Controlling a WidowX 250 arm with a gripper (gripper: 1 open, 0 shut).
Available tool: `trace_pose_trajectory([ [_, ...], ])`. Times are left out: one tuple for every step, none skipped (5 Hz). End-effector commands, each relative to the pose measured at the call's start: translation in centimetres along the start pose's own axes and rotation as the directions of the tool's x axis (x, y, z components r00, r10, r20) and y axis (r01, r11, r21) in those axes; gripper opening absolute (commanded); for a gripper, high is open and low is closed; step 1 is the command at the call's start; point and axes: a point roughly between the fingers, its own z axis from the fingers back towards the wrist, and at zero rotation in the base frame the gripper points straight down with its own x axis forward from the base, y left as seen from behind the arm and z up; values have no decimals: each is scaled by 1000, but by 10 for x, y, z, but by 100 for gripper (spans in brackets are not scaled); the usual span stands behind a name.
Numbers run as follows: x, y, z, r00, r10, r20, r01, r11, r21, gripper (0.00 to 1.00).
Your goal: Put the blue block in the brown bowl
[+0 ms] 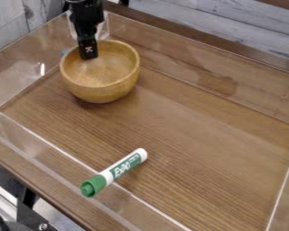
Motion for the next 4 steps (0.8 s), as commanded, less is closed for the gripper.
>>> trace_pose_trajectory([
  [-19, -20, -27, 999, 12, -51, -16, 997, -76, 0],
  [-21, -24, -32, 998, 20, -59, -25, 996, -83, 0],
  [-23, -29, -36, 997, 27, -66, -33, 995, -90, 0],
  [-25, -33, -39, 997, 34, -73, -42, 994, -97, 0],
])
